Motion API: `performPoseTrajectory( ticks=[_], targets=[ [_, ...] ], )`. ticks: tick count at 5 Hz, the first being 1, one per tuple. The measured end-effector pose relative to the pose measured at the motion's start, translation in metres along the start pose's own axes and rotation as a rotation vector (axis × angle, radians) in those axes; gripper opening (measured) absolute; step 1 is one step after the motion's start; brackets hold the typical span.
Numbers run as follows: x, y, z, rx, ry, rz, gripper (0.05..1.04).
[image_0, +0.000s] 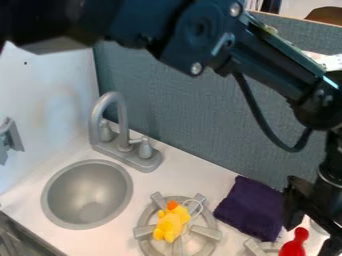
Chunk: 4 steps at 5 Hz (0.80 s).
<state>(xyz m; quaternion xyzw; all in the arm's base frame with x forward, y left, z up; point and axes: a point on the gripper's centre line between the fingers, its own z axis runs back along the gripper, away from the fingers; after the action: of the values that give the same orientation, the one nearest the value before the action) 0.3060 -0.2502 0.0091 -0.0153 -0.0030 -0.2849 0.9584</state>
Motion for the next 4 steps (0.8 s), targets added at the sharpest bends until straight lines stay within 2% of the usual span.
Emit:
performPoseTrajectory(
  ticks=[2, 3, 4],
  targets=[
    [-0.0051, 0.0077, -0.0112, 0.048, 0.067, 0.052, 1.000],
    [-0.0051, 0.0076, -0.0116, 0.040, 0.067, 0.045, 1.000],
    [-0.0029, 0.0118, -0.0119, 0.008, 0.057, 0.057, 0.961]
  ],
)
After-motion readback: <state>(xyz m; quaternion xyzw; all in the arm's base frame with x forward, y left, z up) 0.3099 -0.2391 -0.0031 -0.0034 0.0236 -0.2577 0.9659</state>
